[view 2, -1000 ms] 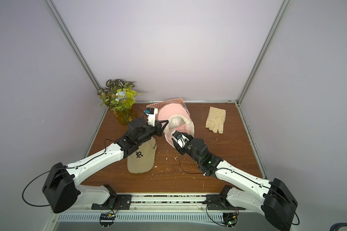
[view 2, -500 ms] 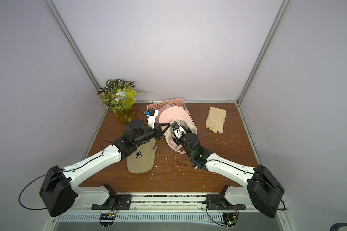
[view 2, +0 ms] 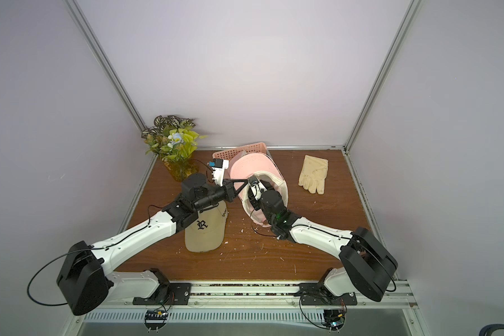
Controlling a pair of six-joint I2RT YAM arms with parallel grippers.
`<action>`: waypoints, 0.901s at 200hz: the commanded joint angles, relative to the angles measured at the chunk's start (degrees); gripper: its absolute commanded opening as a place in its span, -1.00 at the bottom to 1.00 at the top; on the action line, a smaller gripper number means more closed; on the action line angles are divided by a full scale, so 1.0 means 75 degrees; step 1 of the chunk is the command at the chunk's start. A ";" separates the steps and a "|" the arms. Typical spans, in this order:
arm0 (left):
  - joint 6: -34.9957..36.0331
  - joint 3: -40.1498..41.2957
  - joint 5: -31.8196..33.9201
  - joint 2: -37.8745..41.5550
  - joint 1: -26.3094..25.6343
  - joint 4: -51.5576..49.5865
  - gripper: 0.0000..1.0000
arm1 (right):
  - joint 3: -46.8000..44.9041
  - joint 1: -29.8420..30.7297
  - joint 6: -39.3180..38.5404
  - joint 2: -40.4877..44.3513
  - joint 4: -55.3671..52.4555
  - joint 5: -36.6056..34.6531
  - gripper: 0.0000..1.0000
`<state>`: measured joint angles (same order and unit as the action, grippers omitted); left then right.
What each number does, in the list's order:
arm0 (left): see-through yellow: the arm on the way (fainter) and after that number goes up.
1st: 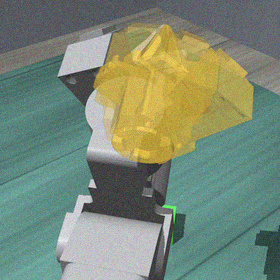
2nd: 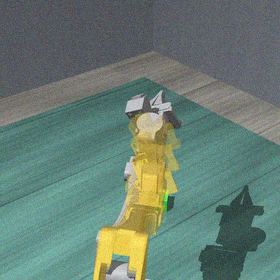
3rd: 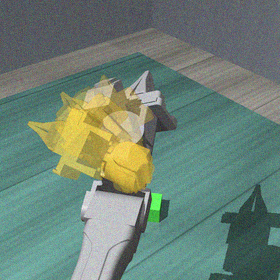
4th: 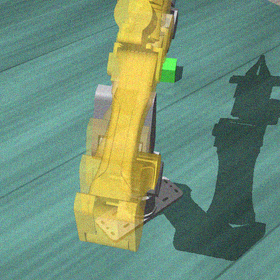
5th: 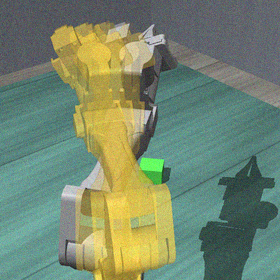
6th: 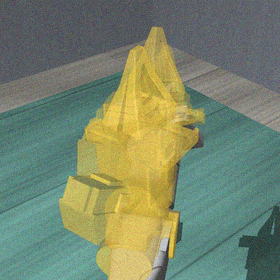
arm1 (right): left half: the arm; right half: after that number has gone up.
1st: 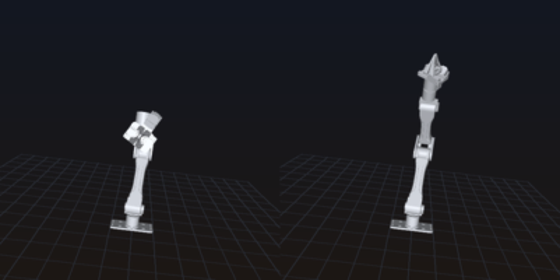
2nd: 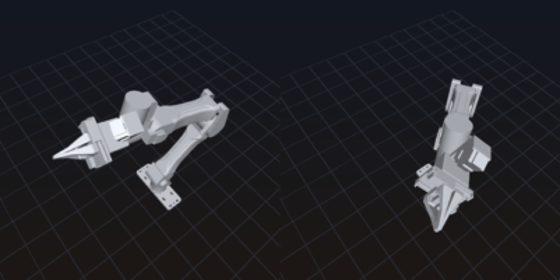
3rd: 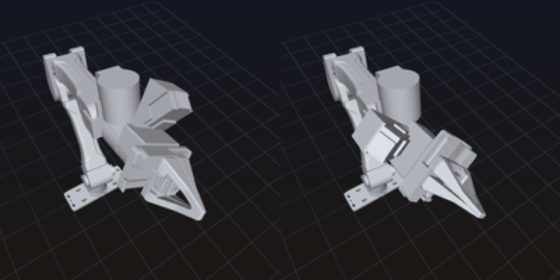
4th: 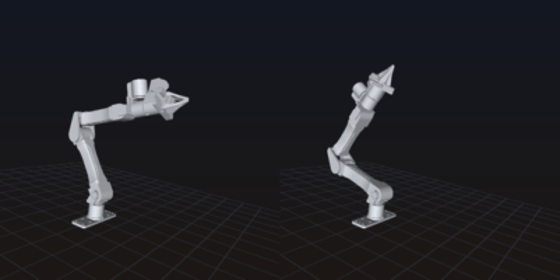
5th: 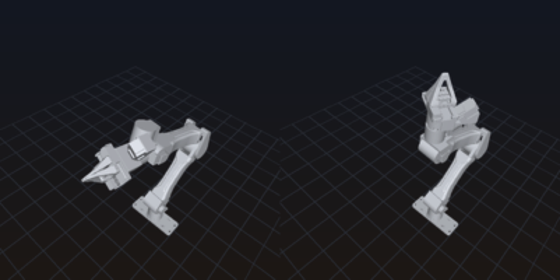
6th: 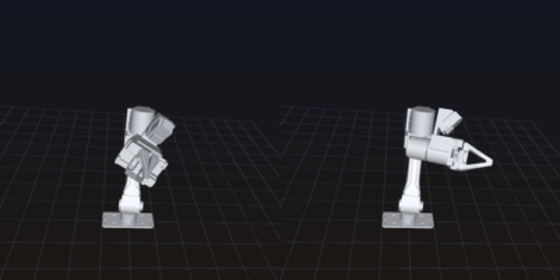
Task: Turn the baseball cap inside out
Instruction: Turn over the baseball cap.
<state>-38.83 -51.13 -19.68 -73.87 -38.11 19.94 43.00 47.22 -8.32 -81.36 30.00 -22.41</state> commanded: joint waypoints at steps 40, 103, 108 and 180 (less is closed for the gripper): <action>-0.0120 0.0215 0.0161 0.0339 -0.0028 0.0845 -1.00 | -0.0323 -0.0034 0.0451 0.0228 -0.1216 0.0955 0.21; -0.0003 0.0349 0.0715 0.0275 -0.0025 0.0517 -0.97 | -0.0255 -0.0027 0.0538 0.1203 -0.0872 0.0738 0.20; -0.0005 0.0351 0.0713 0.0285 -0.0030 0.0517 -0.97 | -0.0283 -0.0029 0.0593 0.1254 -0.0796 0.0482 0.19; -0.0183 0.0413 0.1310 0.0526 -0.0025 0.0375 -0.95 | -0.0268 -0.0096 0.1297 0.0644 -0.1473 -0.2458 0.16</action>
<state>-39.33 -48.58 -12.36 -72.29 -38.13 20.34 40.80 46.76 -1.93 -75.77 20.88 -32.95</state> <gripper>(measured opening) 0.071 0.579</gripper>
